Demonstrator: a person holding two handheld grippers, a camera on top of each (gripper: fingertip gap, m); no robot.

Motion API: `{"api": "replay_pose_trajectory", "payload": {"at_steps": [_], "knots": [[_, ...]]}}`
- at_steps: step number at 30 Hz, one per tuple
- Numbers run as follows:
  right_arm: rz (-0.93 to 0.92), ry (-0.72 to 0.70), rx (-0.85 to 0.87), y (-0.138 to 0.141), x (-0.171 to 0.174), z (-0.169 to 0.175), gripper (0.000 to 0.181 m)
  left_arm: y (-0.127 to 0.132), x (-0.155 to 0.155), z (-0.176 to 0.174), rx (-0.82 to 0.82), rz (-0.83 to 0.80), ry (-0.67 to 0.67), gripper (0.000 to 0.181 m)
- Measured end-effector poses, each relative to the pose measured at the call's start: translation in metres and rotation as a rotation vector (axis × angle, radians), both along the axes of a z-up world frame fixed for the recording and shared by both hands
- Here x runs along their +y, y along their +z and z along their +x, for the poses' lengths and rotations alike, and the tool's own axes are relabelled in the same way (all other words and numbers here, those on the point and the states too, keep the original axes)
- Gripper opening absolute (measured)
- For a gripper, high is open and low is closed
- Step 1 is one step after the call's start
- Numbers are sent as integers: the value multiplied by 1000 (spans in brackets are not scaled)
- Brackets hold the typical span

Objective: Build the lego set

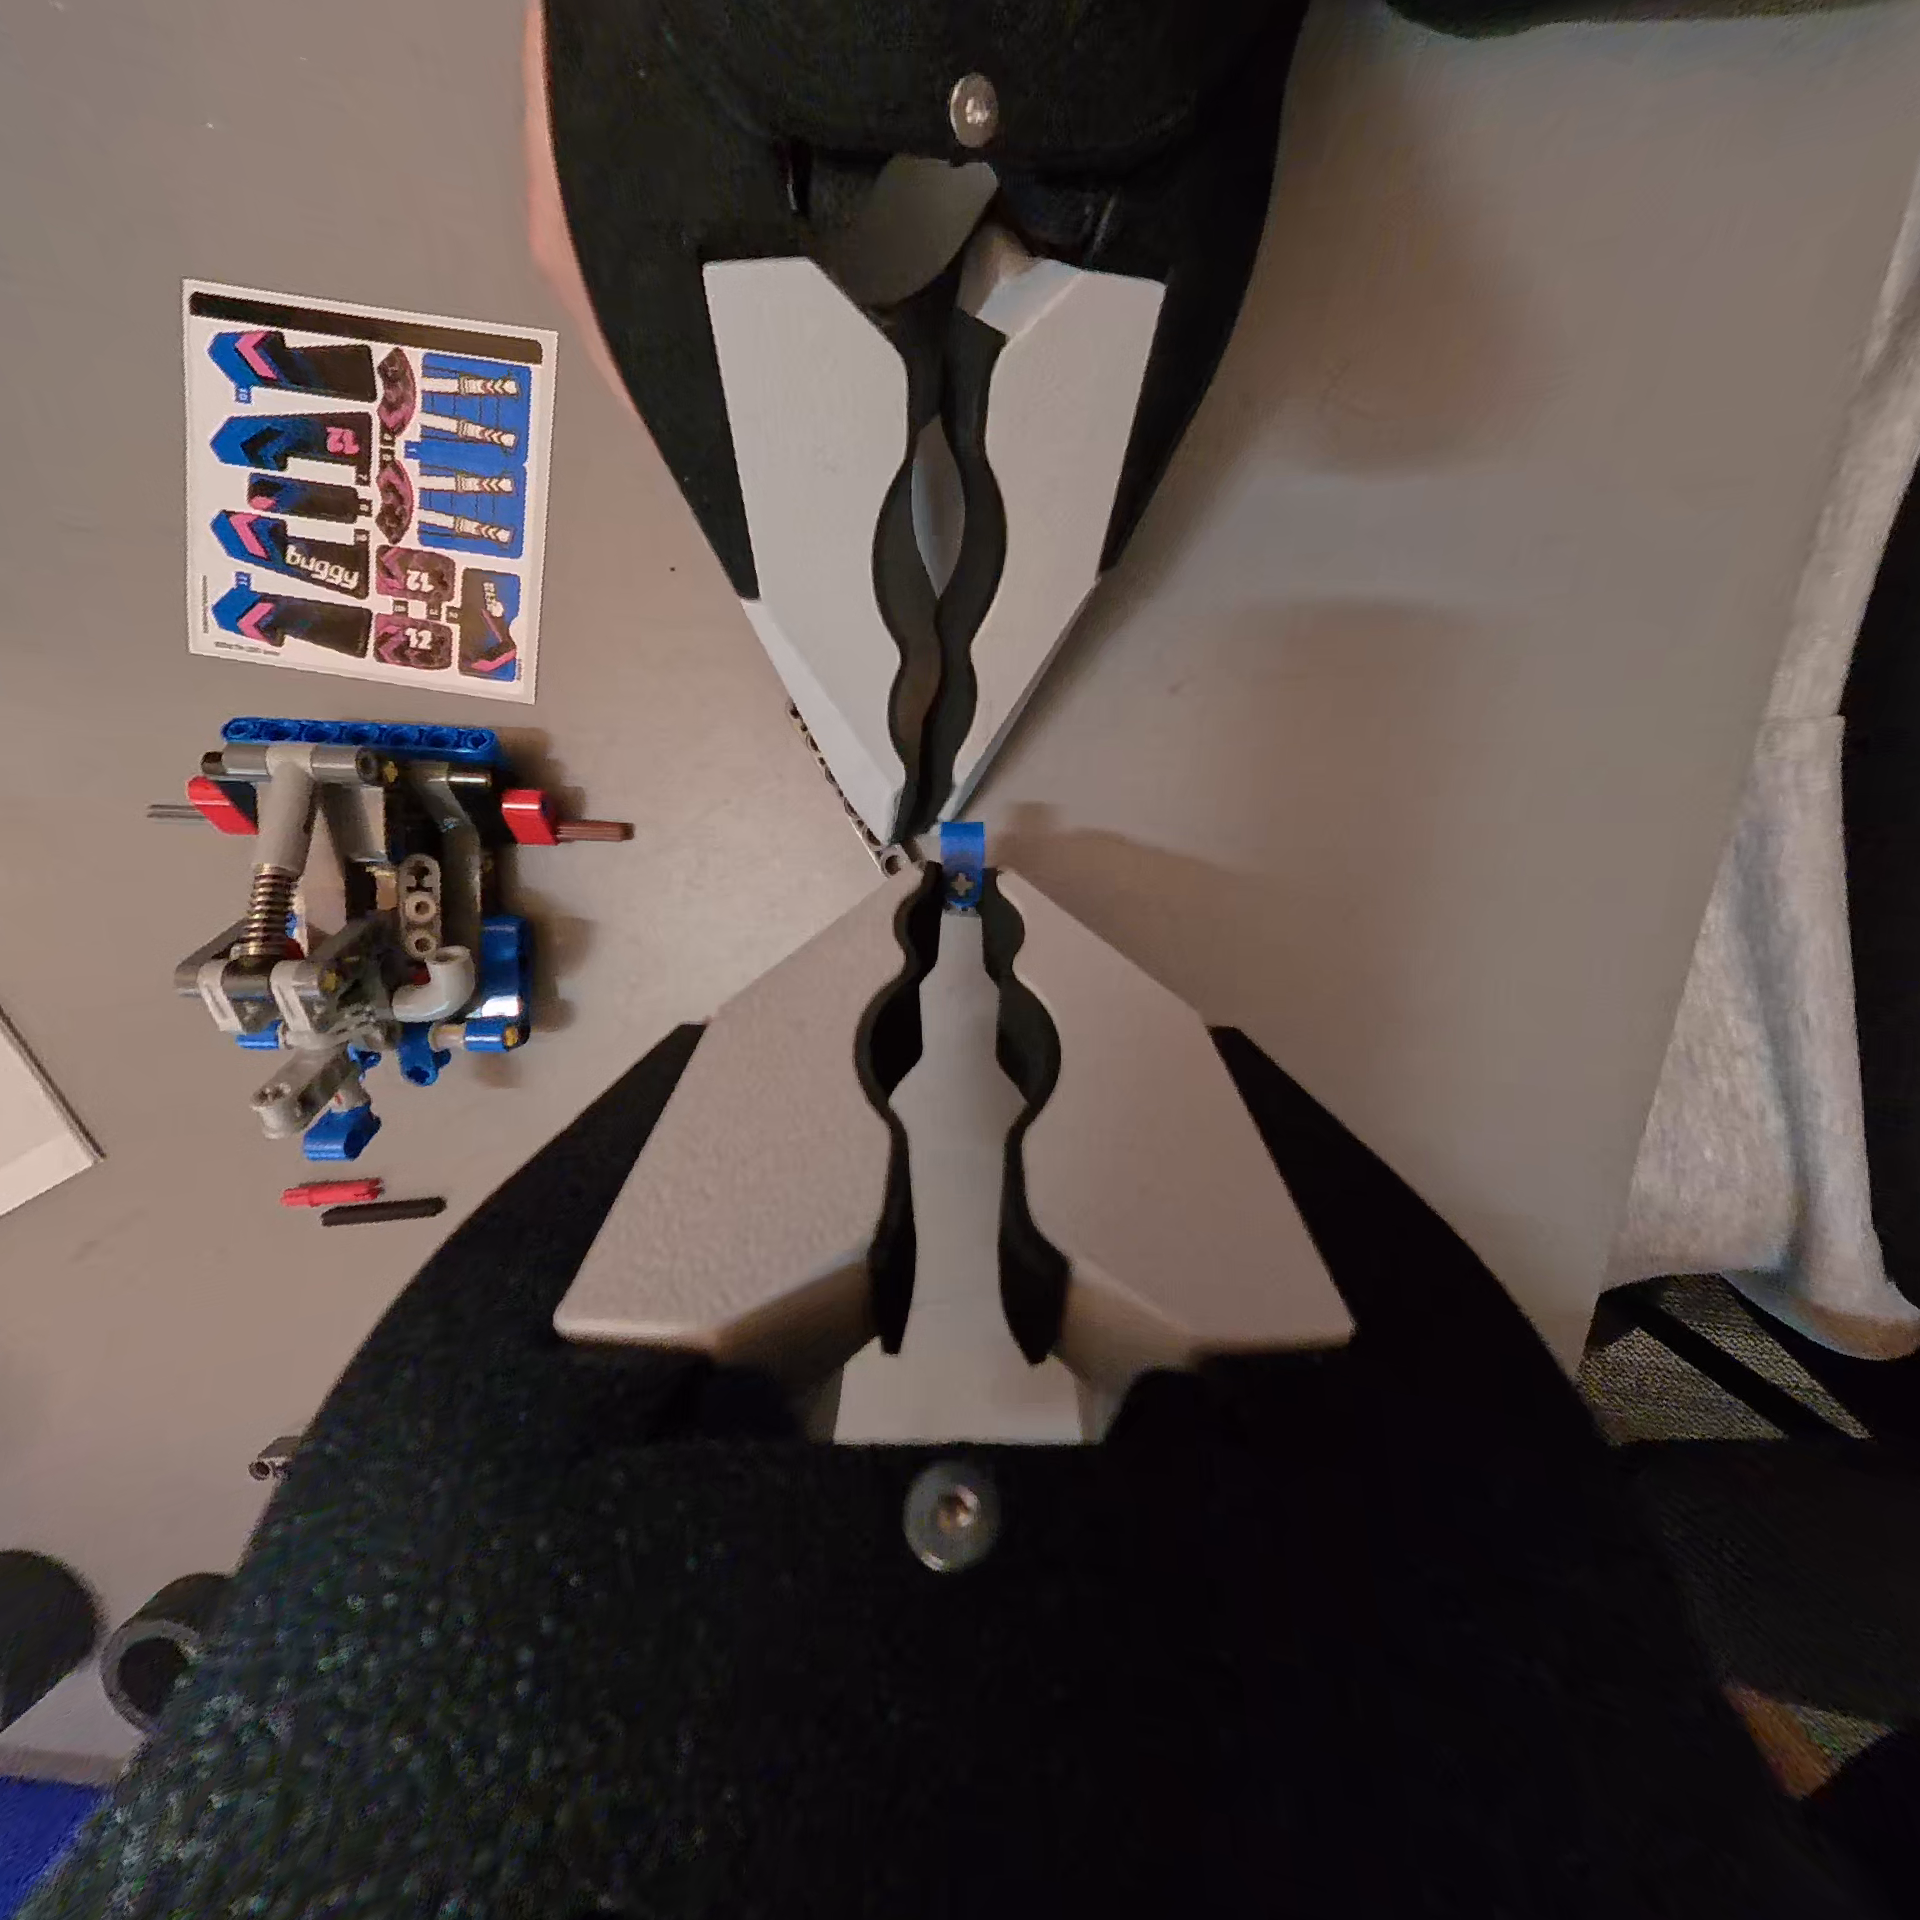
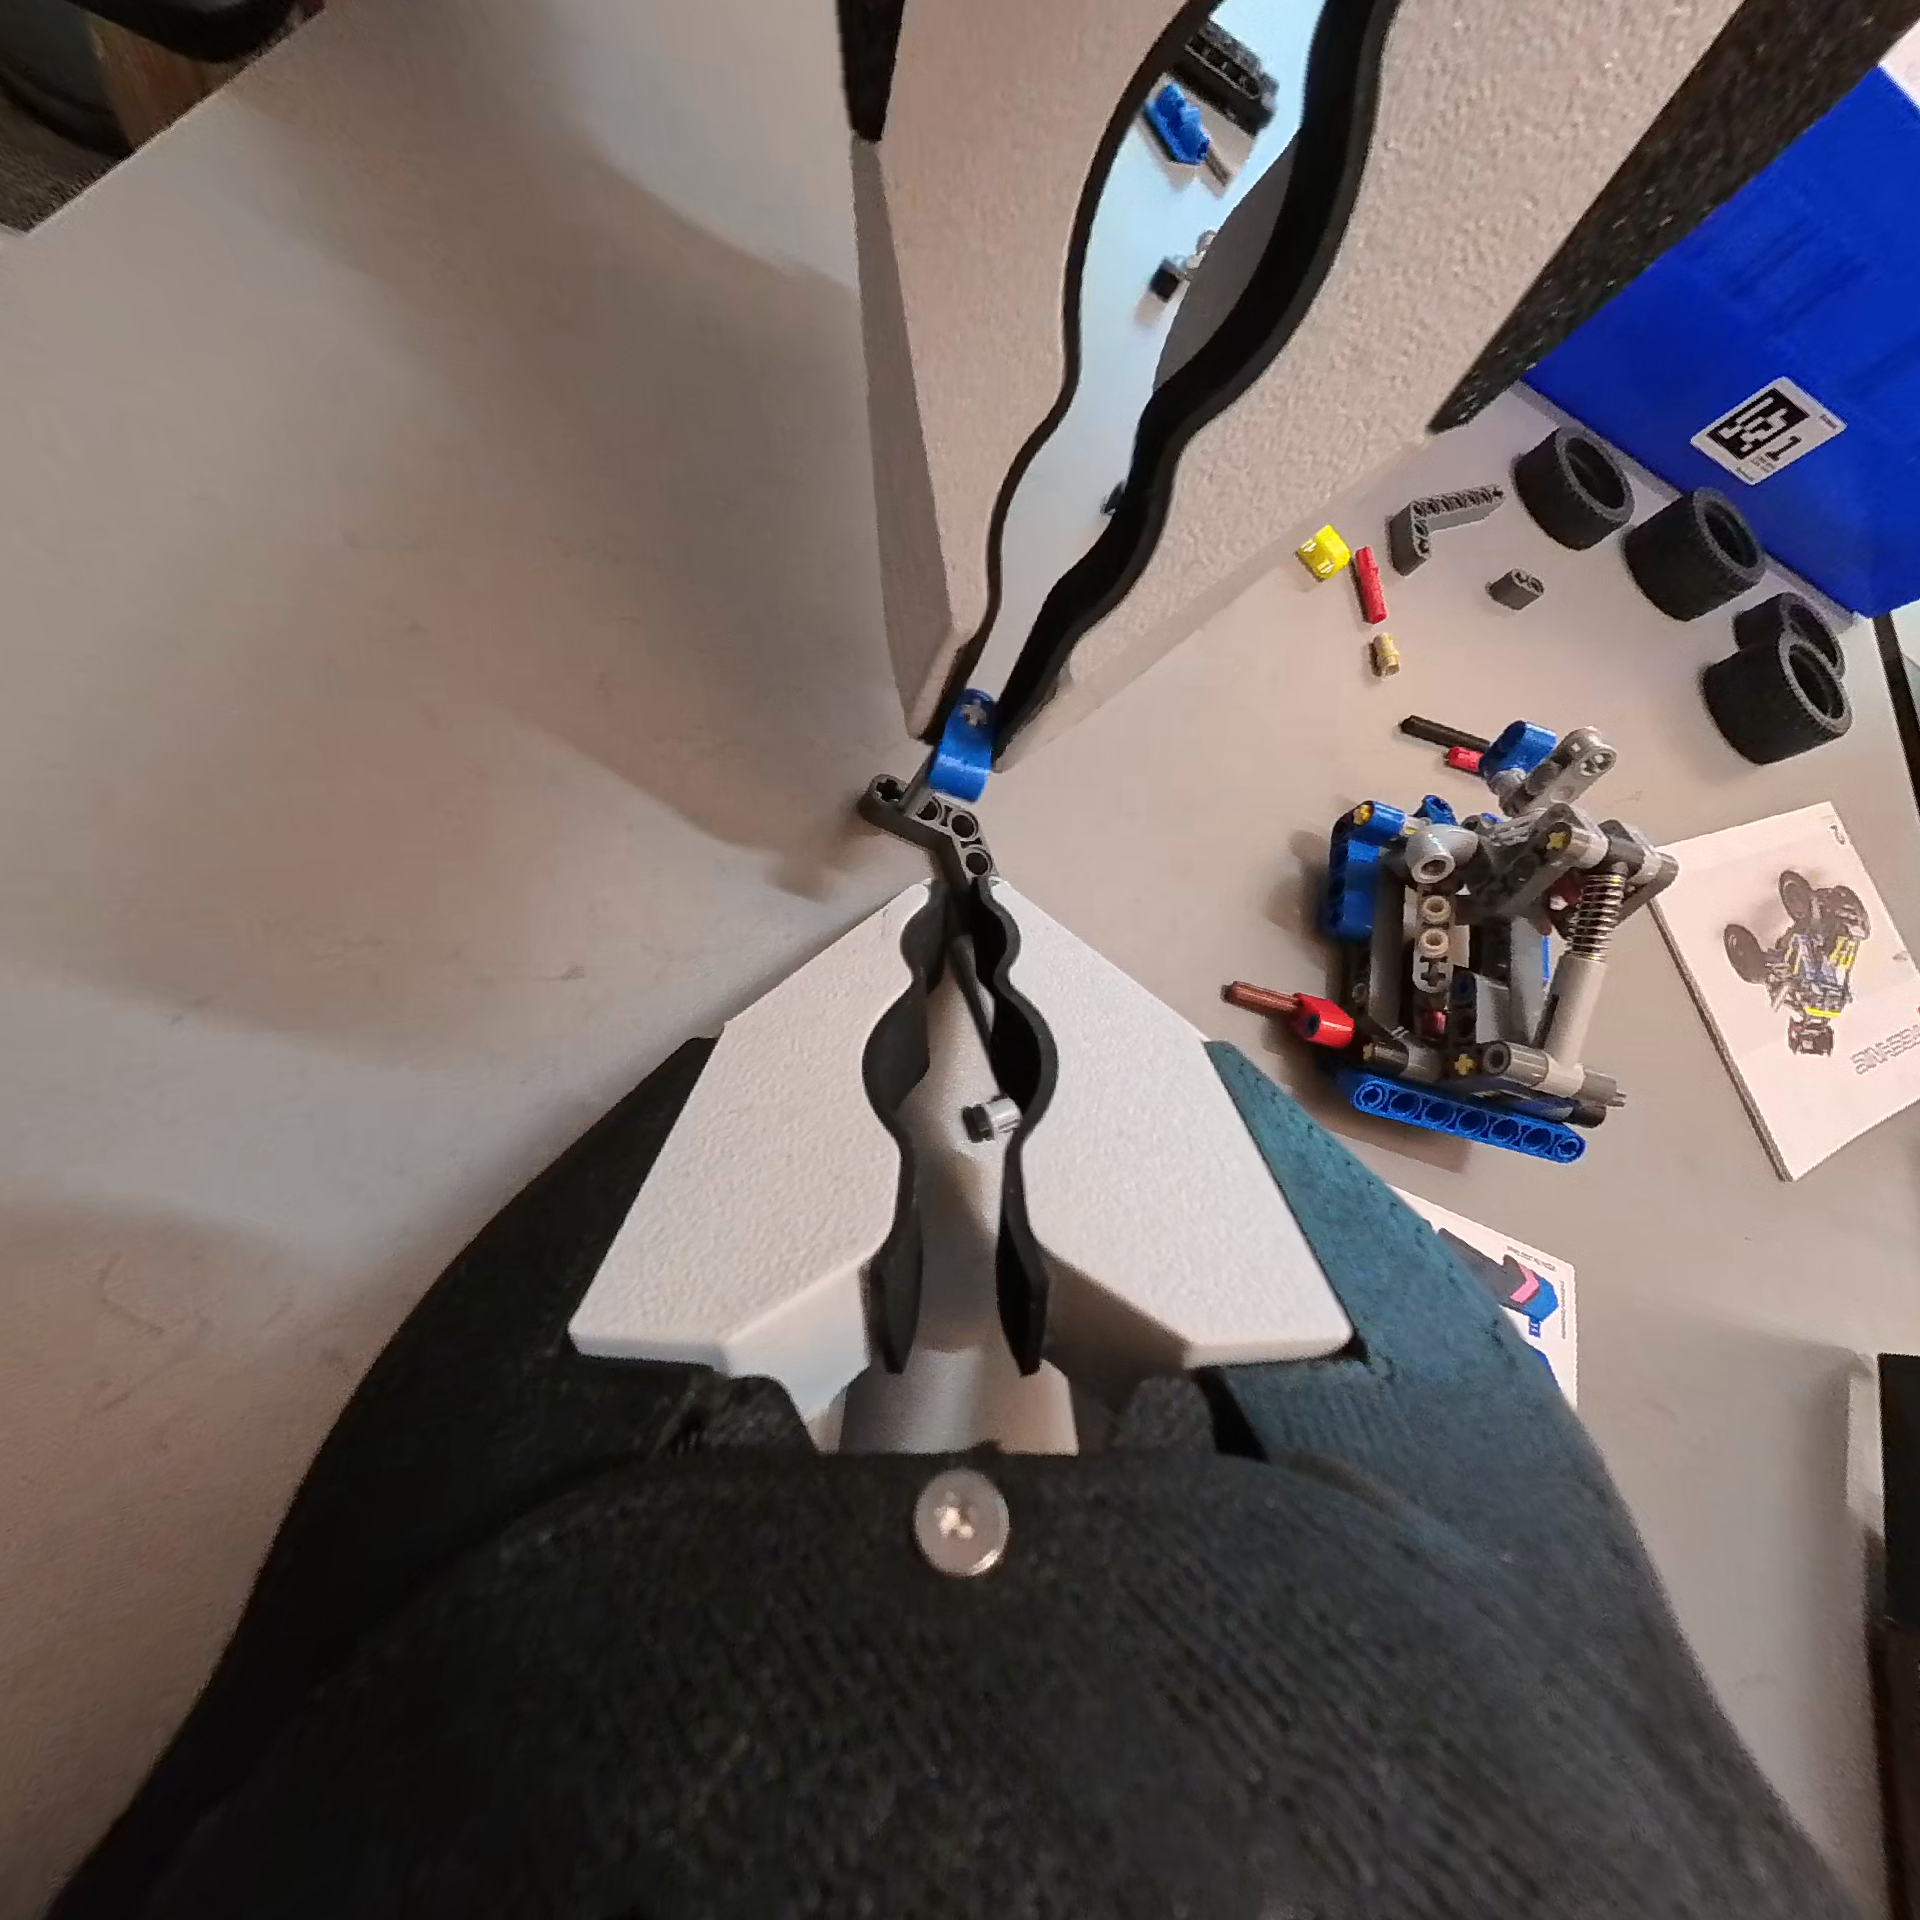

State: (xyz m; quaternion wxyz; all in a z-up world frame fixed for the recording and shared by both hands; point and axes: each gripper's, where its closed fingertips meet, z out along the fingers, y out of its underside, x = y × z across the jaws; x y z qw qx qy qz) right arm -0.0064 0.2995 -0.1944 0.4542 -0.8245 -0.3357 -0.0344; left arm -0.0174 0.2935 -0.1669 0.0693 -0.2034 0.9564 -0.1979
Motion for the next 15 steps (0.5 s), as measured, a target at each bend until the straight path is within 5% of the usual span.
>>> {"api": "replay_pose_trajectory", "payload": {"at_steps": [6, 9, 15], "knots": [[77, -2, -74, 7, -1, 3, 13, 10, 2, -1, -71, -115, 54, 4], [41, -61, -92, 5, 1, 12, 32, 21, 10, -2, -115, -200, 126, 4], [-96, -2, -5, 12, 3, 8, 29, 36, 16, -10, -164, -466, 254, 4]]}}
